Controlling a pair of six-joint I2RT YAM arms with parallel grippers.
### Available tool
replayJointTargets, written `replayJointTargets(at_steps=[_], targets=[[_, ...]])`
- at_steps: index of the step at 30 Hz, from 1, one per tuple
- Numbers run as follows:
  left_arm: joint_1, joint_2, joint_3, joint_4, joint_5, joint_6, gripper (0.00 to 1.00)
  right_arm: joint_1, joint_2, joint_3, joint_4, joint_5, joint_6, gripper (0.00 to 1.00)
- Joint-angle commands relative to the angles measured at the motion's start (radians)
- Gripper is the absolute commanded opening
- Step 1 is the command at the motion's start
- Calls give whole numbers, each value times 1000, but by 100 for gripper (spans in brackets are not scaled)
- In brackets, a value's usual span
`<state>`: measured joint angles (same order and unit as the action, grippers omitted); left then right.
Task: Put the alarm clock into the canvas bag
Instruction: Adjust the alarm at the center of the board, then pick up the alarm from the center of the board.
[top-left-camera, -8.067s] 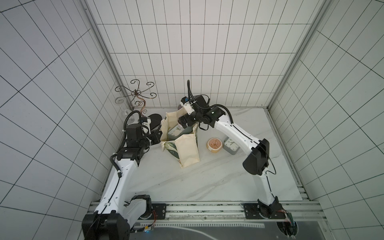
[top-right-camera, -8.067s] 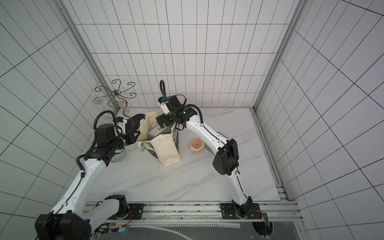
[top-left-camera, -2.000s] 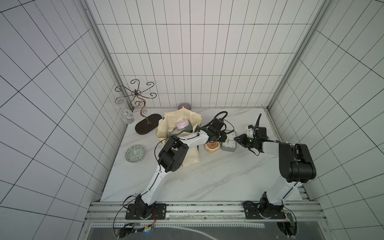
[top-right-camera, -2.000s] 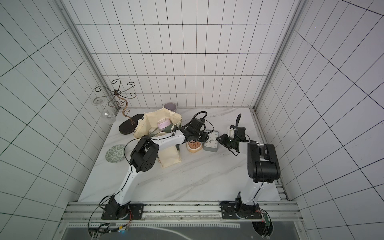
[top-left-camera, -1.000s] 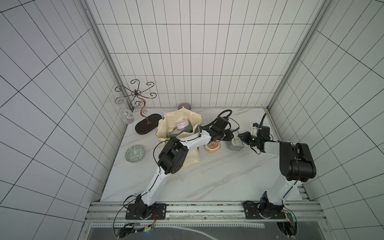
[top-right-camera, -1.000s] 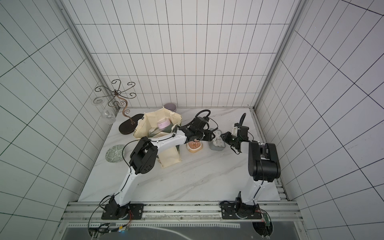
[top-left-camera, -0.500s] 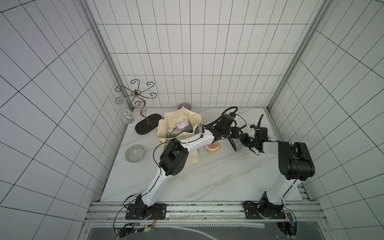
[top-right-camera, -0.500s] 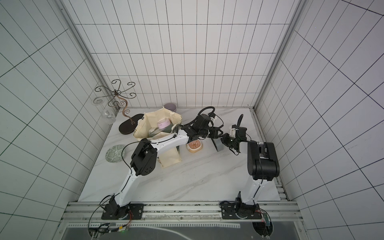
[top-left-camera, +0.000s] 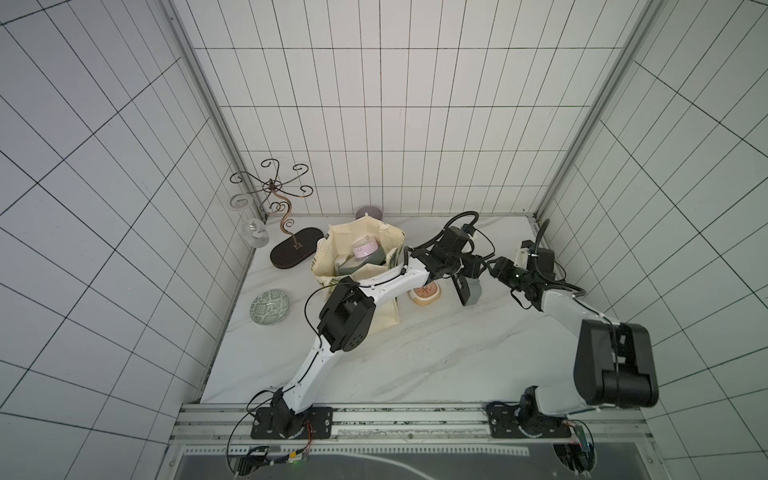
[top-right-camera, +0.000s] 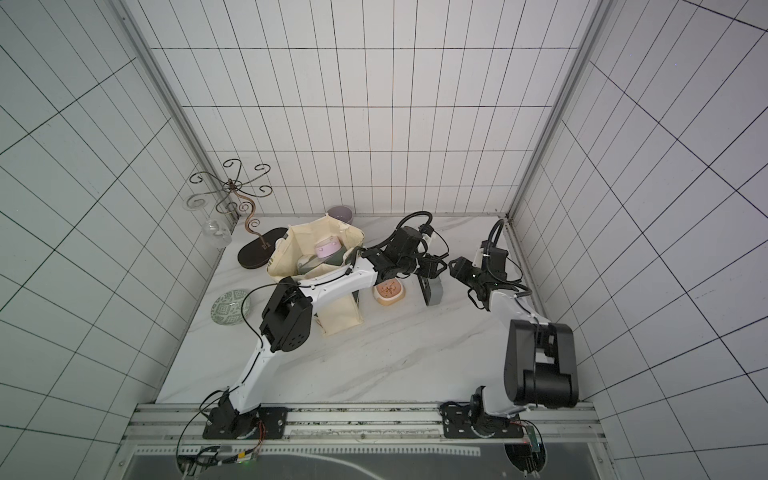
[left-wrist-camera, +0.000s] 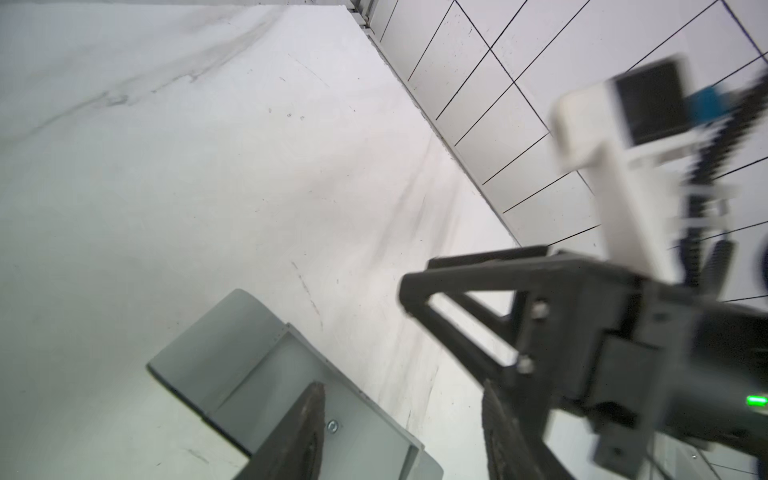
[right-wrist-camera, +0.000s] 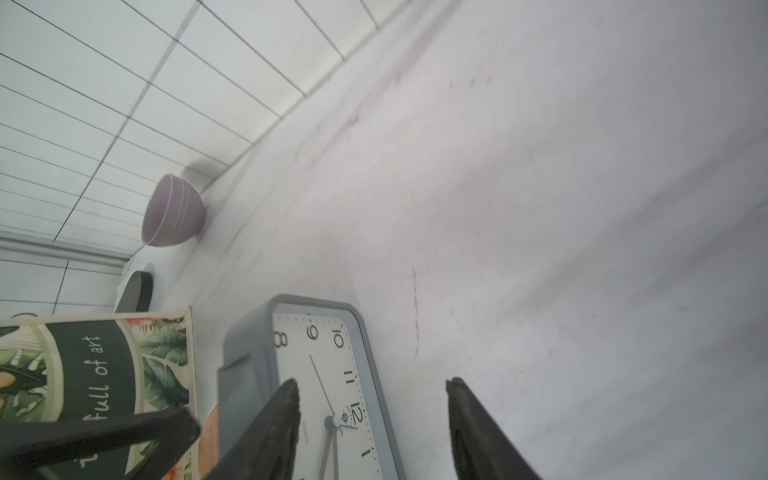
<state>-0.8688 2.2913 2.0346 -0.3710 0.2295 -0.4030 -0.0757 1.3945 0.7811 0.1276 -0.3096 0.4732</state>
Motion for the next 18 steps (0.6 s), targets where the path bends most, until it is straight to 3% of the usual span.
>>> replayJointTargets(at_steps=[1, 5, 9, 13, 18], targets=[[1, -160, 43, -62, -76, 122, 63, 45, -132, -34, -63, 137, -101, 67], [-7, -318, -23, -89, -107, 154, 66, 147, -219, -20, -88, 153, -217, 77], [-10, -525, -181, -82, -160, 140, 70, 210, -206, 38, -190, 129, -262, 85], [0, -756, -387, -117, -278, 134, 76, 239, -137, 100, -312, 92, -303, 87], [107, -1029, -638, -142, -259, 70, 80, 260, -64, 108, -339, 107, -319, 87]])
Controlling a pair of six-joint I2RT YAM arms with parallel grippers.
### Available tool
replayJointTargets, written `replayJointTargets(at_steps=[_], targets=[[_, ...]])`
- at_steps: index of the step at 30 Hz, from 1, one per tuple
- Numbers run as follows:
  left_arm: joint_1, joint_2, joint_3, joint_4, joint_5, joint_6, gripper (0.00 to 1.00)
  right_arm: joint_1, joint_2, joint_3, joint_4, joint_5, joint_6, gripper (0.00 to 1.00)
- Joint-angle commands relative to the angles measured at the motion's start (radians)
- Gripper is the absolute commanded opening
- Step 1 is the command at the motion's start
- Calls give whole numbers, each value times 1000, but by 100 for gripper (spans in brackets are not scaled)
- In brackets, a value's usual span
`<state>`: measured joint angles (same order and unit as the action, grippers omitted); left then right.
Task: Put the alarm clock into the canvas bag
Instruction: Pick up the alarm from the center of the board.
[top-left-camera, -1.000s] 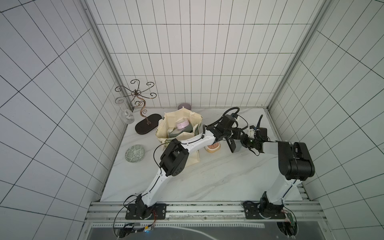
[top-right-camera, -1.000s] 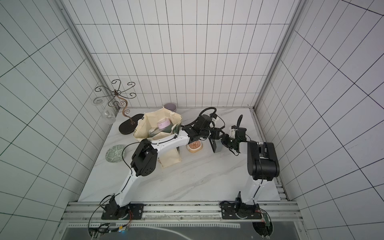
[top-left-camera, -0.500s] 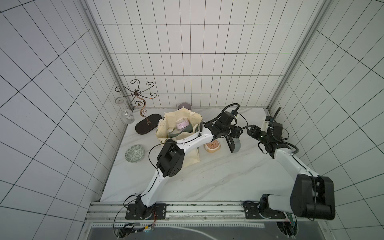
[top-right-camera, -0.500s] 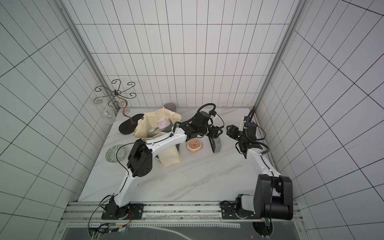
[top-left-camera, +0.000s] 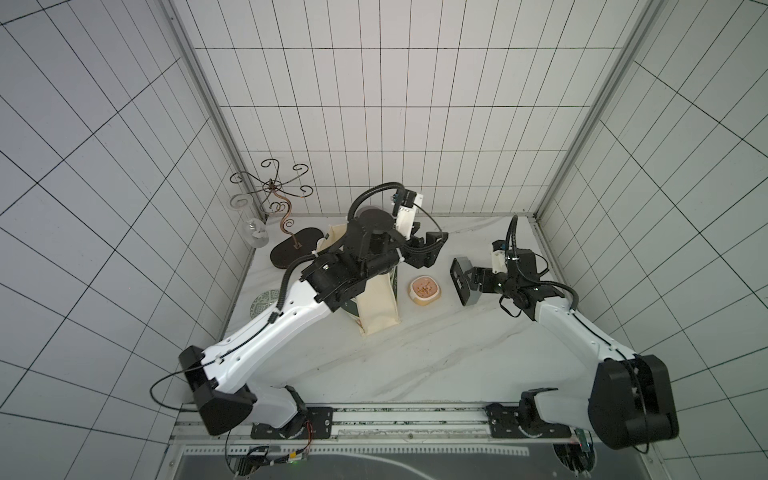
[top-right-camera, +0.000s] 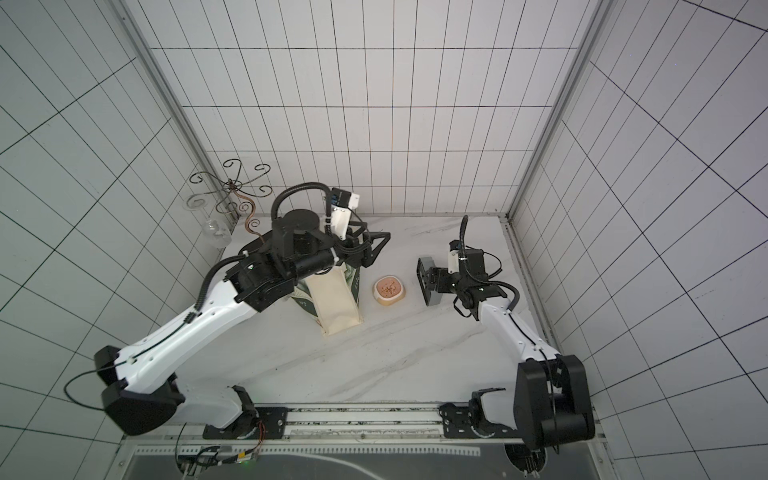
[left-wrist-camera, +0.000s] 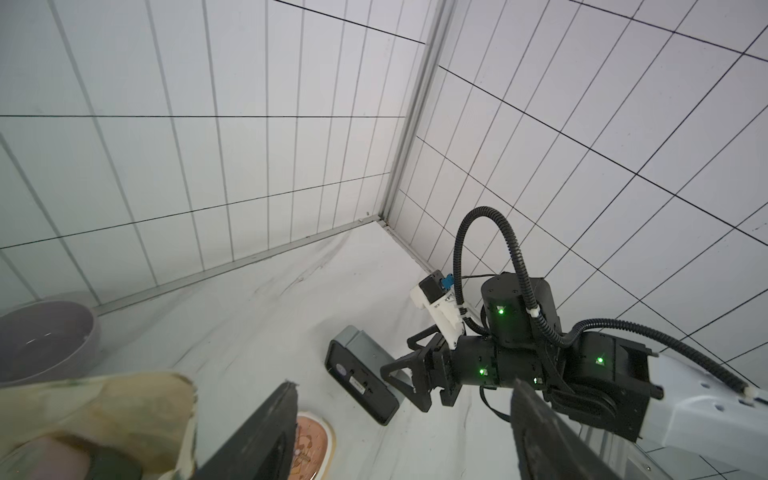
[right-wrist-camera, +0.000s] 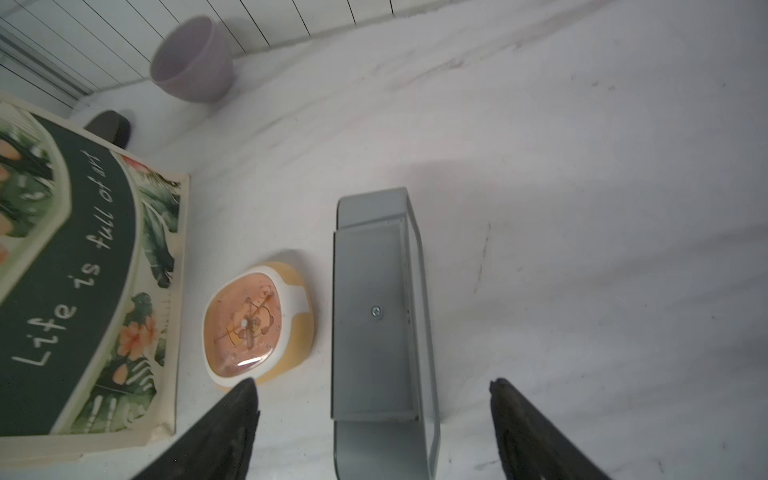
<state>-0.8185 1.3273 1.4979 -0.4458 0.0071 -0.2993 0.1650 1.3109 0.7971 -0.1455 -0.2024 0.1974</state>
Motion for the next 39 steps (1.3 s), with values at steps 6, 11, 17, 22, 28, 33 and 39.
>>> replayJointTargets(at_steps=[6, 11, 17, 22, 28, 33, 39], targets=[[291, -300, -306, -168, 23, -33, 85, 43, 94, 106, -68, 12, -60, 85], [523, -375, -361, -255, 150, 27, 85, 75, 156, 151, -74, 69, -74, 77], [634, -385, -377, -286, 16, 48, 85, 99, 226, 210, -100, 124, -91, 64], [636, -356, -428, -242, -53, 27, 85, 112, 239, 232, -106, 139, -89, 46], [656, -295, -484, -186, -14, 23, 84, 113, 214, 268, -134, 150, -94, 31], [709, -279, -500, -178, -14, 30, 80, 121, 118, 313, -144, 161, -85, 25], [780, -276, -533, -119, 139, 31, 67, 188, -24, 406, -100, 179, -113, 21]])
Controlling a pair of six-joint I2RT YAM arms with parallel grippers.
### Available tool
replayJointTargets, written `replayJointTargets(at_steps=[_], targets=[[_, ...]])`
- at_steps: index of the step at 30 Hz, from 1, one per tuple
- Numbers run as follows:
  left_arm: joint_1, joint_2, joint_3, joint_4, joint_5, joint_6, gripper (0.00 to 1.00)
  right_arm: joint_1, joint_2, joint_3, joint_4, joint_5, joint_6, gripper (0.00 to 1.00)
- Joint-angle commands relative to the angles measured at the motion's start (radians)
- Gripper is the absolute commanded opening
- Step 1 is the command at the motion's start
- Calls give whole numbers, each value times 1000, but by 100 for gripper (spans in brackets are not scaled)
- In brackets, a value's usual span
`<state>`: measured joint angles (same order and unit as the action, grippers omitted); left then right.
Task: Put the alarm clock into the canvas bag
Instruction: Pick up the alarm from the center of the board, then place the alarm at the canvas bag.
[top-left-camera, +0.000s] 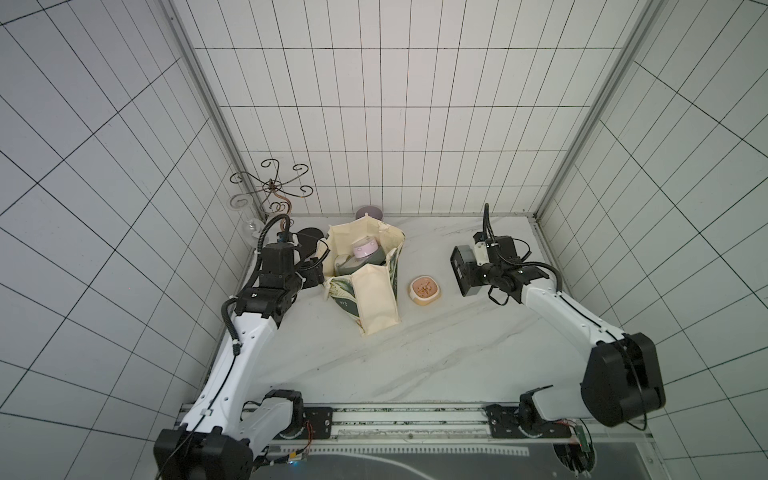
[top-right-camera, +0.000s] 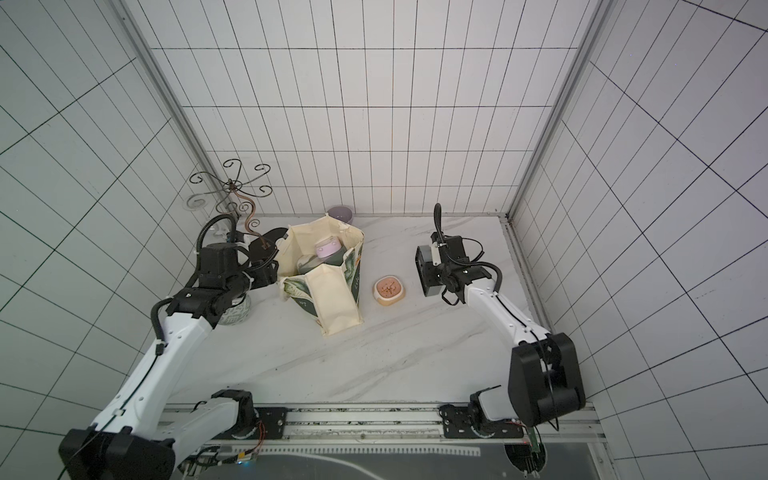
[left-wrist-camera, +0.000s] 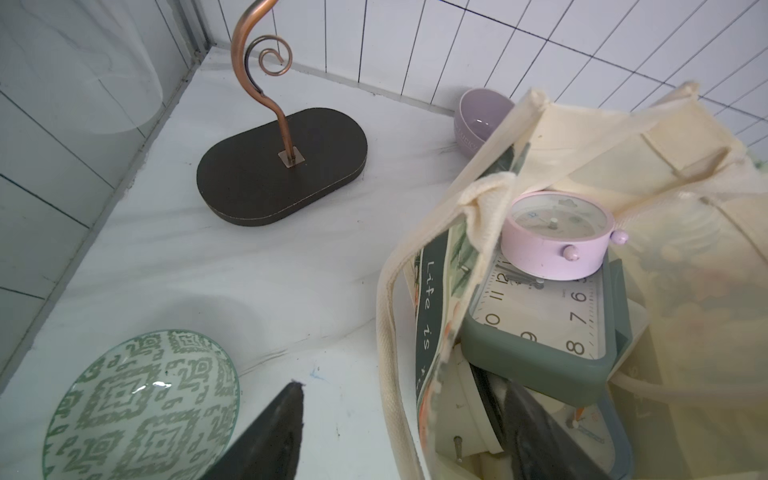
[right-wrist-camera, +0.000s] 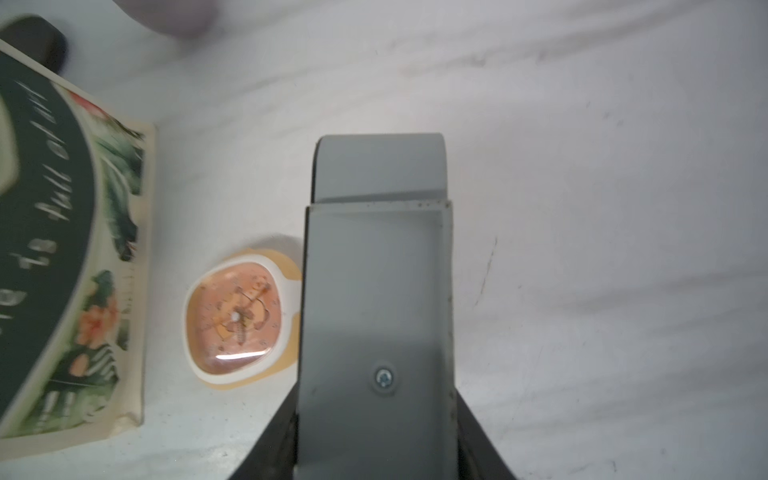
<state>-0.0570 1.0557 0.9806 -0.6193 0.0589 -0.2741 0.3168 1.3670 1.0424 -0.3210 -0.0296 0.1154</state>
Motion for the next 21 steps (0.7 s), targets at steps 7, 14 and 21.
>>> replayJointTargets(at_steps=[7, 14, 21], targets=[[36, 42, -16, 69, 208, 13, 37, 177, -124, 262, 256, -81, -156, 17], [36, 38, -25, 80, 230, 14, 16, 324, 11, 410, 312, -83, -397, 16], [44, 35, -30, 93, 279, 7, 9, 372, 141, 504, 298, -239, -653, 20]])
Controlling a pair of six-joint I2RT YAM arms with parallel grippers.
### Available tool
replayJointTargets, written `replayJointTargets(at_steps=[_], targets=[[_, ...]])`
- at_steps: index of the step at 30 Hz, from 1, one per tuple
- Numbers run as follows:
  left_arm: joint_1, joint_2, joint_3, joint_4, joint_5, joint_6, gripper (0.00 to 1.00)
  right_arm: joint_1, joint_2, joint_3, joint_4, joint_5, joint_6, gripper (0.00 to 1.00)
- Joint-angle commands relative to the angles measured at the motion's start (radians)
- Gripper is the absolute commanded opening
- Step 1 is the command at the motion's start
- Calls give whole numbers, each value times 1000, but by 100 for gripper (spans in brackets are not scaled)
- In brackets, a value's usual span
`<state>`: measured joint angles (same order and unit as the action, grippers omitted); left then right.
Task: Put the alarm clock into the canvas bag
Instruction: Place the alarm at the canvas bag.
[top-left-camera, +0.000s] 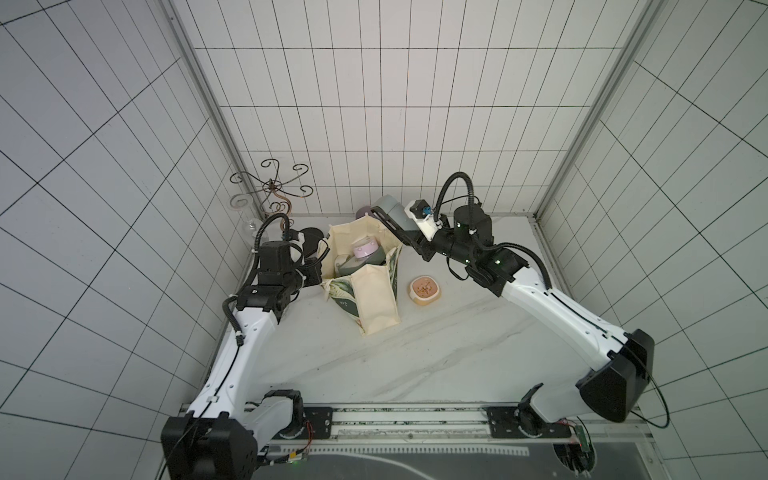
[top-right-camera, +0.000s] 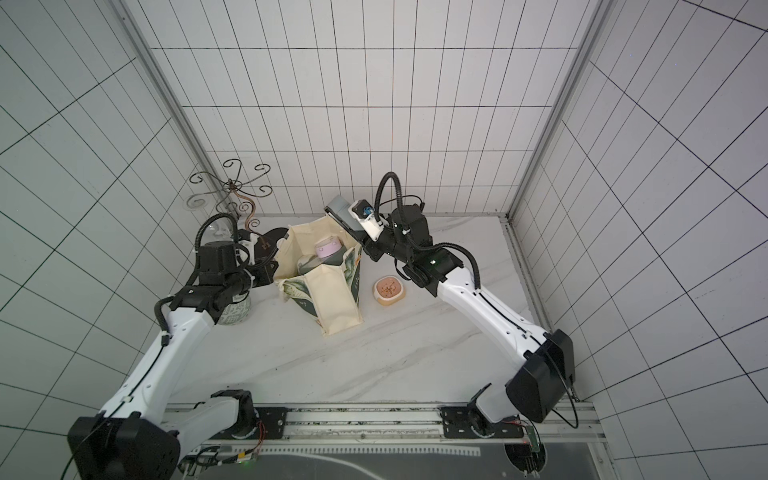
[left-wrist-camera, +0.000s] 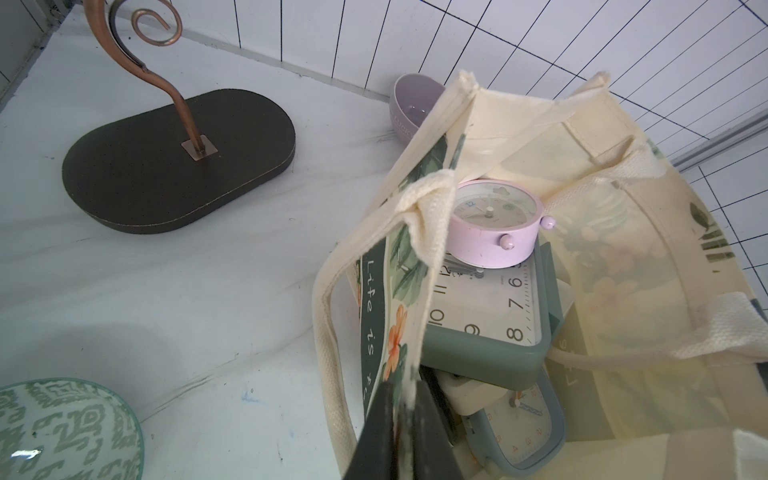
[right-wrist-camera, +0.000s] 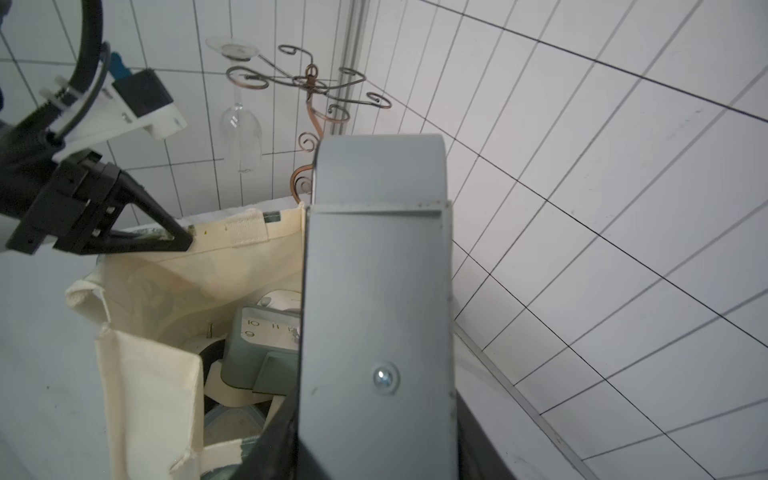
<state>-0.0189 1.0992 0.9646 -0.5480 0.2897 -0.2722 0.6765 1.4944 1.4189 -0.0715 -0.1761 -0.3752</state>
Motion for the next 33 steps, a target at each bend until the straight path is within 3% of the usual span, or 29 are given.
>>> replayJointTargets(at_steps=[1, 12, 29, 33], targets=[[9, -10, -15, 23, 55, 4, 8, 15, 29, 140, 42, -112, -183, 20], [17, -22, -25, 40, 82, -6, 4, 110, 133, 239, 41, -74, -351, 20], [39, -26, -39, 53, 100, -19, 3, 121, 359, 443, -121, -124, -525, 22], [60, -29, -38, 59, 114, -26, 3, 121, 417, 481, -152, -69, -577, 22]])
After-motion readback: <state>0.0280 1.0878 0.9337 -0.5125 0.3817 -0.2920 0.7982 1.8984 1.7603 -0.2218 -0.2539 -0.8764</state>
